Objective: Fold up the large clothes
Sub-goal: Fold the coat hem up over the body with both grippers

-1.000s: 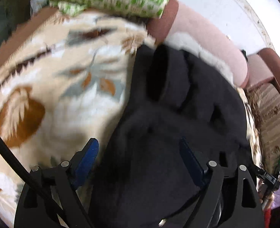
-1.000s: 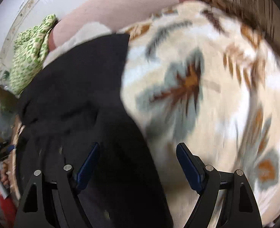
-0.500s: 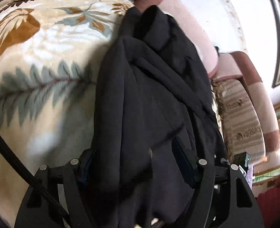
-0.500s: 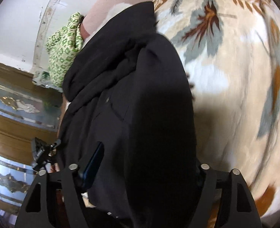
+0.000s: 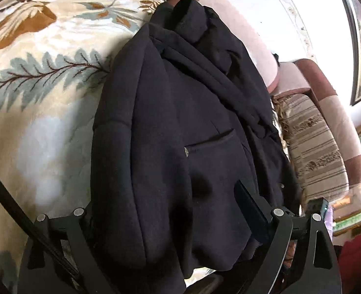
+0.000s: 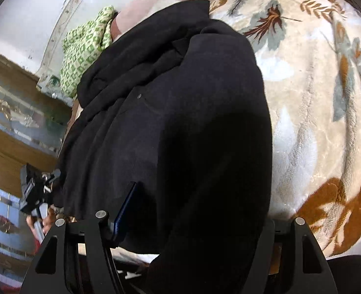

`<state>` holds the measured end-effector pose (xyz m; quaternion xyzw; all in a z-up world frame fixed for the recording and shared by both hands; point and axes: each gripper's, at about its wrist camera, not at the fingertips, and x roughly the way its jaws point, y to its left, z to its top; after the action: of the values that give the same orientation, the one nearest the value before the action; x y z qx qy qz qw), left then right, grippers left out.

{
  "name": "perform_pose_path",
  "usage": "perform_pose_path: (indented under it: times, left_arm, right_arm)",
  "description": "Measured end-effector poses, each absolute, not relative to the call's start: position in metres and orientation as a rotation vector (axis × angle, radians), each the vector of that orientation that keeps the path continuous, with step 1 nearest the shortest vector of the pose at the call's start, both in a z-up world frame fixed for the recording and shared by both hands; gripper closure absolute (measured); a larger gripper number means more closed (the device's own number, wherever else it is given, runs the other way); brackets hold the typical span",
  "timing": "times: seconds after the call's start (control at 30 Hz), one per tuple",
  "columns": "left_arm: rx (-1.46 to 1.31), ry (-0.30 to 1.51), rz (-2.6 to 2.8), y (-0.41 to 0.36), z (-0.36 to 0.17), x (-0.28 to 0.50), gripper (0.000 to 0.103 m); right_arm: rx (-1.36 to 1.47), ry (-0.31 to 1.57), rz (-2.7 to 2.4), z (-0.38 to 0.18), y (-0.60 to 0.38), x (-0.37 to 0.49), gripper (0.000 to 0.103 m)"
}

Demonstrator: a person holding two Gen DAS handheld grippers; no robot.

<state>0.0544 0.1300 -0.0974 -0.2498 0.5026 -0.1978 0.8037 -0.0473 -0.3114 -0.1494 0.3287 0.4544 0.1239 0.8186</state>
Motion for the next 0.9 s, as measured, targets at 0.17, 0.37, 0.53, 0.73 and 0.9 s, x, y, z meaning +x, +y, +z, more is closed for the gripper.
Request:
perform_pose_path:
  times: [0.17,0.37,0.53,0.73,0.9]
  left_arm:
    - [-0.527,1.070,-0.272,0.137,-0.078,0.047,0.090]
    - [-0.497,0.956,-0.282,0.138,-0.029,0.012,0.092]
    - [-0.450,0.954,-0.284,0.135,-0.033,-0.017,0.092]
    - [-0.450,0.939,-0.267,0.136,-0.036,-0.016,0.092]
    - [-0.461,0.845,-0.277,0.130,0.015,0.019,0.091]
  right_arm:
    - [0.677,0.950,0.226,-0.132,-0.316,-0.048,0.087]
    - [0.775,0.765,0.326,-0.073,-0.329,-0.065,0.090]
    - [0.800,0.719,0.374,-0.065,-0.336,-0.089,0.090]
    - [0.810,0.808,0.338,-0.093,-0.360,-0.100,0.091]
    - [0.785,0.737,0.378,-0.040,-0.366,-0.066,0.091]
